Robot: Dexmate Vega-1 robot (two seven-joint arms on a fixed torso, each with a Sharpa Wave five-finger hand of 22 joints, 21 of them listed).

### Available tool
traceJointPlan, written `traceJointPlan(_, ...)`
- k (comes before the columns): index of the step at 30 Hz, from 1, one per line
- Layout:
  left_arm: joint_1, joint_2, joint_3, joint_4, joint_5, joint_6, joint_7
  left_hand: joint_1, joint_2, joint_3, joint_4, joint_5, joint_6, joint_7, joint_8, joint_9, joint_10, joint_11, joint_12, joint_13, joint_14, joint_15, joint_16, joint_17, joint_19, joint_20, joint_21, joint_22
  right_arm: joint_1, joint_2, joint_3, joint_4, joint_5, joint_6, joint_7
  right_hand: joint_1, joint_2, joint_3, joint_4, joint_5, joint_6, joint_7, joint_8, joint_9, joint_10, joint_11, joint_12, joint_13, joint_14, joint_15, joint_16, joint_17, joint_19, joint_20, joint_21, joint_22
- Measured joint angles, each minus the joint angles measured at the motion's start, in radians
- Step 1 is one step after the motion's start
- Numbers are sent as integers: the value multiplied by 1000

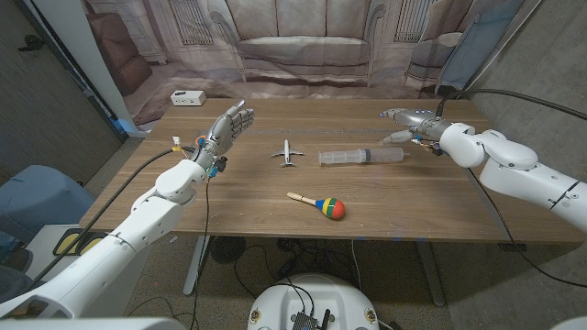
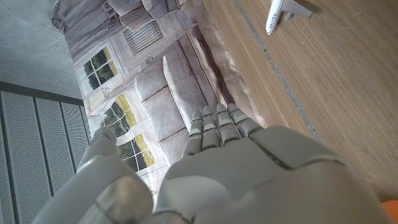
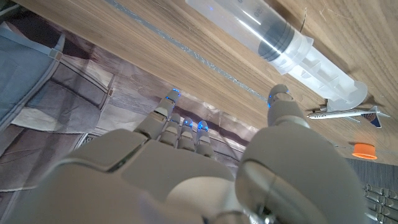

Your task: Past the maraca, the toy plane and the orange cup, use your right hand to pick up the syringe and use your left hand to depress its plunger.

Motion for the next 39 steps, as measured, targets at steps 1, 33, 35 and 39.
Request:
traceJointPlan(1, 1, 0, 0, 0, 0, 0, 1, 0, 0, 0, 0, 0, 0, 0, 0, 0, 0, 0, 0, 0, 0, 0, 0, 0, 0, 0, 0, 0, 4, 2, -3, 6, -5, 6, 5, 9, -4, 0, 0, 5, 0, 0, 0, 0, 0, 0, 0, 0, 2, 2, 0, 0, 3, -3, 0, 0)
traceJointPlan(33, 11, -6, -5, -7, 2, 1, 22, 0, 0, 0, 0, 0, 9, 2, 0, 0, 5, -5, 0, 0, 11, 0, 0, 0, 5, 5, 0, 0, 80, 41, -72, 63, -132, 51, 128, 140, -43, 36, 12, 13, 52, 5, 11, 0, 46, 11, 19, 0, 15, 2, -10, 0, -9, -3, -17, 0)
traceJointPlan(35, 12, -6, -5, -8, 2, 3, 23, 0, 0, 0, 0, 0, 9, 2, 0, 0, 5, -5, 0, 0, 11, 0, 0, 0, 5, 5, 0, 0, 84, 45, -76, 66, -140, 52, 132, 140, -43, 31, 18, 13, 55, 2, 11, 0, 50, 7, 19, 0, 4, -2, -10, 1, -36, 2, -24, 0)
traceJointPlan(39, 13, -6, -6, -10, 2, 4, 24, 0, 0, 0, 0, 0, 9, 2, 0, 0, 5, -5, 0, 0, 11, 0, -4, 0, 5, 5, 0, 0, 88, 51, -84, 73, -154, 53, 140, 134, -49, 28, 27, 13, 72, -7, 11, 0, 58, 7, 19, 0, -8, 0, -15, 3, -108, 7, -31, 0)
